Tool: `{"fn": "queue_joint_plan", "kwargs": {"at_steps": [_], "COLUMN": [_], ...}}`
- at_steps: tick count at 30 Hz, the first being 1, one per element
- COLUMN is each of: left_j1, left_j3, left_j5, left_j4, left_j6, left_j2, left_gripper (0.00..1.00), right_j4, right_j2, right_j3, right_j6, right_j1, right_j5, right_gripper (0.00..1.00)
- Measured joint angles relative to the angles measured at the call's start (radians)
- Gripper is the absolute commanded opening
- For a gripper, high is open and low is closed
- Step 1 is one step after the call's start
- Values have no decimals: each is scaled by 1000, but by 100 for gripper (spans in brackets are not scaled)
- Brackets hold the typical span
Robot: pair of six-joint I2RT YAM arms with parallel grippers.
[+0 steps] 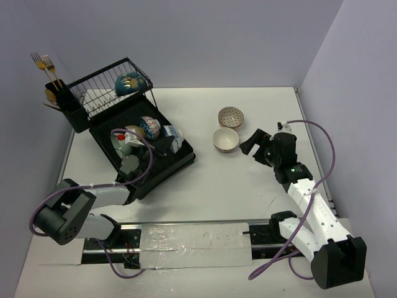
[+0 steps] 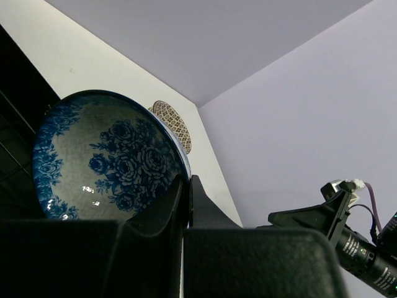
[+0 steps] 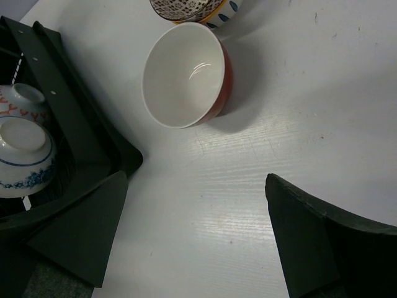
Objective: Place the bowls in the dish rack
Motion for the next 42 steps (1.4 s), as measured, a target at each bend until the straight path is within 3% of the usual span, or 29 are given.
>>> {"fn": "queue_joint_plan", "kwargs": {"at_steps": [18, 42], "left_j1": [-1, -13], "left_j3": [-13, 12], "left_j5": [-29, -59], "left_j4": [148, 171], "left_j6": [-84, -58], "left_j2": [166, 198], "left_gripper": [0, 0], "right_j4": [20, 29], "right_j2": [-12, -13], "right_j3": [-22, -22], "right_j6": [-5, -12], "right_j1": [0, 0], "right_j5": [-18, -26], "right_gripper": [99, 98]}}
